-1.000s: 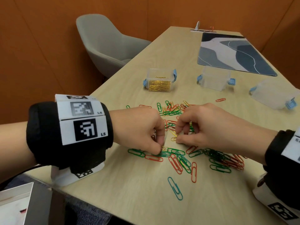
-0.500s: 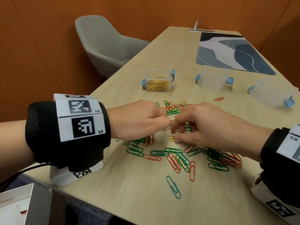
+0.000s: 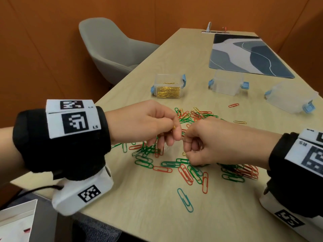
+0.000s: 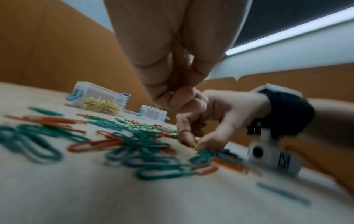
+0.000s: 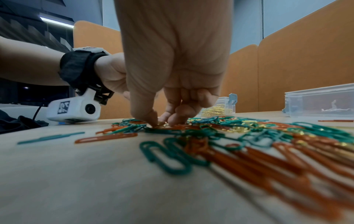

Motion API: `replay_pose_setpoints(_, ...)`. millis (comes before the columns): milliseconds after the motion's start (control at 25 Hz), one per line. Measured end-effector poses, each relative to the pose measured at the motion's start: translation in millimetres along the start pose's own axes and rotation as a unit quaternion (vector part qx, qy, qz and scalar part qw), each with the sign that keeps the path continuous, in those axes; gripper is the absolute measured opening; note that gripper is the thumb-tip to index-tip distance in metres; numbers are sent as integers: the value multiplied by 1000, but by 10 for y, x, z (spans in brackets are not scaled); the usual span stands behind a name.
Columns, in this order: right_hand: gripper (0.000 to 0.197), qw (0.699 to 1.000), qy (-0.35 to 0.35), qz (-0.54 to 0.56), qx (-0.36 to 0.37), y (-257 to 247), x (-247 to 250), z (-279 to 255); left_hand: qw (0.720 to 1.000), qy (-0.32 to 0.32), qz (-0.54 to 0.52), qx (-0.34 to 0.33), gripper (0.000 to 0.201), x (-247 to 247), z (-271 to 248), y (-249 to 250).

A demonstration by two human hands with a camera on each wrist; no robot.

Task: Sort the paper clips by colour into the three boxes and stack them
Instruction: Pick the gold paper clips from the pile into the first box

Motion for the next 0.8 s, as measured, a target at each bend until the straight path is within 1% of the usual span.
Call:
replay_pose_setpoints(120, 15, 1000, 14, -17, 4, -4, 31, -39, 993, -62, -67, 79, 41, -7, -11, -60)
replay_pose_setpoints(200, 11, 999, 32, -20, 10, -13, 56, -62, 976, -107, -129, 140, 36, -29, -37, -47)
replay_pose_setpoints(240, 9, 999, 48, -15, 14, -17, 67, -72, 967, -117, -155, 163, 32, -43, -45, -22)
replay_pose_setpoints(280, 9, 998, 67, -5, 15, -12, 78, -83, 967, -112, -157, 168, 26, -63, -46, -2)
replay_pose_setpoints(320, 11, 996, 86, 3, 16, -7, 89, -99, 978, -90, -119, 145, 21, -95, -40, 22)
replay_pose_setpoints(360, 15, 995, 100, 5, 16, 1, 95, -115, 993, -56, -36, 97, 18, -132, -24, 40)
replay_pose_setpoints(400, 17, 994, 109, -3, 17, 3, 95, -132, 997, -24, 68, 37, 17, -177, -19, 70)
replay_pose_setpoints(440, 17, 993, 115, -15, 15, 11, 95, -150, 987, 0, 159, -23, 16, -223, -10, 105)
replay_pose_setpoints(480, 16, 993, 119, -25, 10, 19, 96, -170, 972, 11, 227, -65, 15, -263, -3, 139)
replay_pose_setpoints(520, 16, 992, 122, -28, 4, 30, 99, -187, 957, 9, 275, -89, 16, -289, 10, 159)
replay_pose_setpoints(560, 16, 992, 121, -29, -3, 44, 100, -205, 946, 3, 309, -101, 17, -306, 25, 168)
replay_pose_setpoints(600, 16, 993, 118, -28, -7, 54, 100, -222, 940, 1, 324, -105, 17, -320, 34, 173)
replay_pose_setpoints(680, 13, 993, 118, -30, -11, 62, 98, -253, 941, 9, 325, -96, 12, -314, 46, 147)
replay_pose_setpoints(800, 10, 992, 120, -24, -17, 89, 100, -334, 942, 44, 327, -65, 8, -258, 44, 82)
Point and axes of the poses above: each hand's wrist, its own z-axis towards the middle knuckle, its own x-axis out of the back of the hand, y = z × x, the point moved 1 cm from there along z, towards the middle knuckle, and after that the axes turned 10 degrees about x, right-handed, at the moved point
